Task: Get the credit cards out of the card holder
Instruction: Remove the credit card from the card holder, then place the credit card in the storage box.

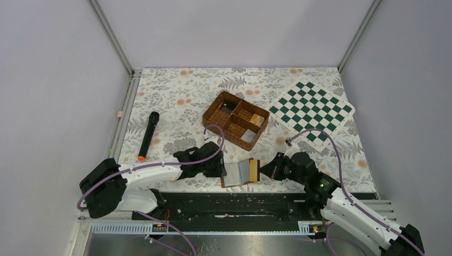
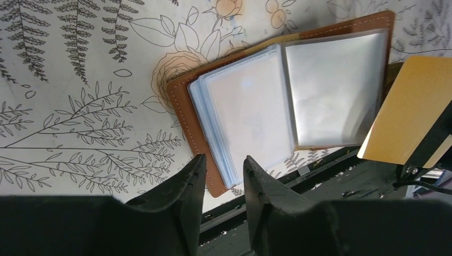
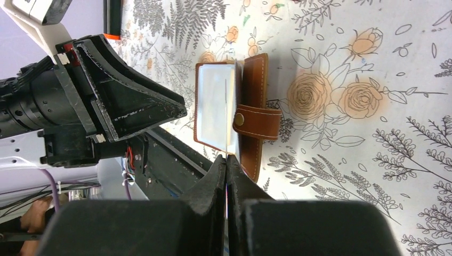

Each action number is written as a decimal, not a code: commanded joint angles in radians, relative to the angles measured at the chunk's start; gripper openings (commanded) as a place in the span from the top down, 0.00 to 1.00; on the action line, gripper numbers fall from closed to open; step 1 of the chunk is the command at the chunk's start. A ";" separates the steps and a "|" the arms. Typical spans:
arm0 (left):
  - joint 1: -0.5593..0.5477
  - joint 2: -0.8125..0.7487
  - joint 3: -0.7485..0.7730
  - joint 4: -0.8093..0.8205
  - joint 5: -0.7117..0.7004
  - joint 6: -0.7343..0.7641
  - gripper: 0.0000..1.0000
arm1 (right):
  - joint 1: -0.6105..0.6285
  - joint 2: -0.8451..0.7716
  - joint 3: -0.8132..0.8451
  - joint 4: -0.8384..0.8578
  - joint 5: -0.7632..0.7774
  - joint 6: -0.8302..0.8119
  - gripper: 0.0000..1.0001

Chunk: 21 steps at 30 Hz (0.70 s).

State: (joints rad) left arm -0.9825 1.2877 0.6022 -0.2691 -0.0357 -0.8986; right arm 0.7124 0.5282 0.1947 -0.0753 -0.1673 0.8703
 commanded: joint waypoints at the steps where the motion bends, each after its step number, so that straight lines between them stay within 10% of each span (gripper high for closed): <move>1: 0.001 -0.072 0.043 -0.007 -0.037 -0.011 0.67 | -0.006 -0.013 0.065 -0.023 -0.013 -0.016 1.00; 21: 0.002 -0.028 0.064 0.107 0.088 -0.016 0.67 | -0.006 -0.026 0.131 0.004 -0.069 -0.033 1.00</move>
State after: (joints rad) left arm -0.9825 1.2442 0.6407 -0.2123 0.0311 -0.9100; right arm 0.7124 0.5102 0.2832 -0.0990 -0.2020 0.8444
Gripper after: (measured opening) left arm 0.329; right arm 0.019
